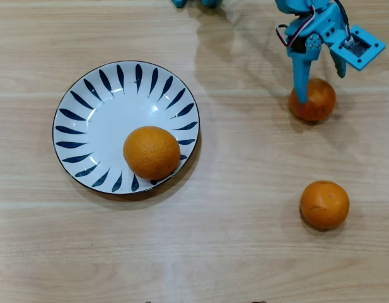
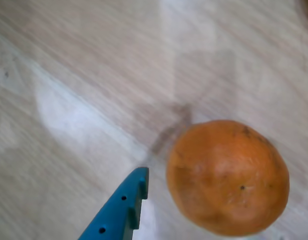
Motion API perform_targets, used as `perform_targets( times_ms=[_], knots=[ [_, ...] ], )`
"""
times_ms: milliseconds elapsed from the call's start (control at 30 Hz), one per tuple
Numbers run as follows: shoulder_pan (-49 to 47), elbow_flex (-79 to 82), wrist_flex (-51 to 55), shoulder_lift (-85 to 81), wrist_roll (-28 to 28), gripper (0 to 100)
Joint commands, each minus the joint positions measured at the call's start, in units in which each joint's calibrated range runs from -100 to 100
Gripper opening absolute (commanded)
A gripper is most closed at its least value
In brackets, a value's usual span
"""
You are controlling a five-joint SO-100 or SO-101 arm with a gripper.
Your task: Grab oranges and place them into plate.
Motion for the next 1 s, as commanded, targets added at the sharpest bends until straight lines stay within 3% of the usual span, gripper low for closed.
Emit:
perform_targets(
  times_ms=[0,233,733,967],
  knots=[
    [-0.8,-11.8,14.0,3.2,-0.6,36],
    [-0.8,-15.6,13.9,10.5,-1.1,43],
    [-1.0,-21.7,13.9,20.4,-2.6,43],
    [-0.9,-21.6,14.4,20.3,-2.6,29]
  ],
)
